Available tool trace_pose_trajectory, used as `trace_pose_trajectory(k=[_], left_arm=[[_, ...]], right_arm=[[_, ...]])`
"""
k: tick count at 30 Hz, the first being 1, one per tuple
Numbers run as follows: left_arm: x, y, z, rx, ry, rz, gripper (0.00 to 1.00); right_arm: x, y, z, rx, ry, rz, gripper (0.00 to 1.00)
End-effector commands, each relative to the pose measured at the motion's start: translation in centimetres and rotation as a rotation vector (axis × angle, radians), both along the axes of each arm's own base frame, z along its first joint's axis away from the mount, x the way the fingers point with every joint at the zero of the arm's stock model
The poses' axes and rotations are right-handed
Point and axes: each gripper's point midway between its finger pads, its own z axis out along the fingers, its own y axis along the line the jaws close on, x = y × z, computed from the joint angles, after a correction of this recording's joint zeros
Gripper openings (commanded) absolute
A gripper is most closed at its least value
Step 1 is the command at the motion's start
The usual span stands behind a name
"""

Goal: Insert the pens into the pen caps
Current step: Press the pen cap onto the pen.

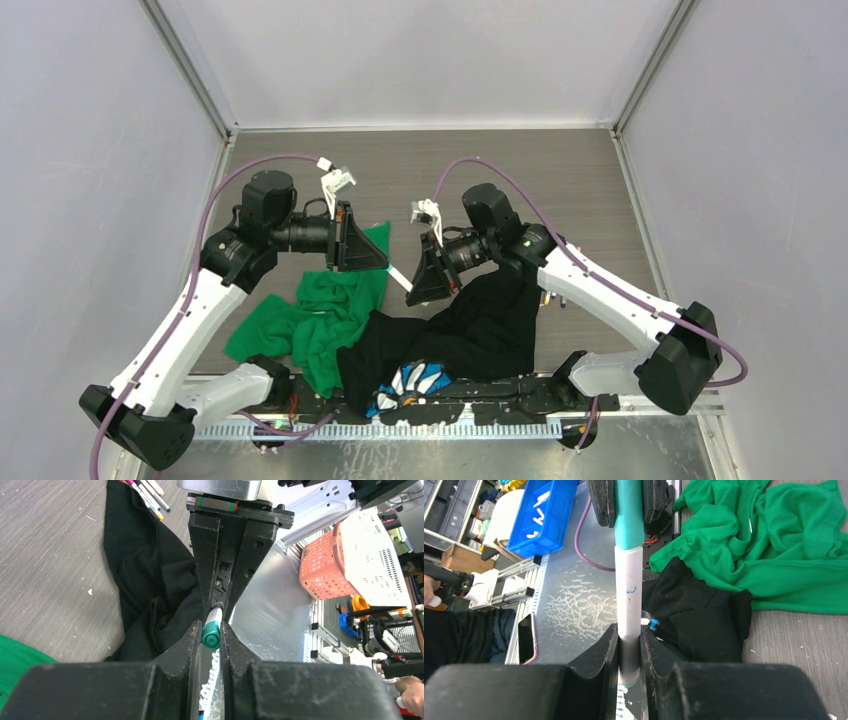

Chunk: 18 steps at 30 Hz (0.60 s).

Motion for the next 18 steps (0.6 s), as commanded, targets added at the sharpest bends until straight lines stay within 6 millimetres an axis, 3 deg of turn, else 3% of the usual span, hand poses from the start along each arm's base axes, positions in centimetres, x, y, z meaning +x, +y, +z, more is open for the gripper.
trace_pose_trajectory(k=[1,12,18], left_arm=[[-2.1,-0.4,-0.1,-0.013,-0.057,-0.099,0.0],[-5.0,-2.5,-1.8,-0.067,0.006,-0.258,0.0],[-7.4,-2.8,-2.4,-0.09,0.082,-0.37,0.0]], right_arm=[[2.0,1.0,2.4,0.033,-0.082,-0.082,0.01],[4.5,1.1,2.3,0.015,-0.174,-0.204,0.01],[3.7,1.3,3.1,0.056,-0.2,-0.141,0.0]])
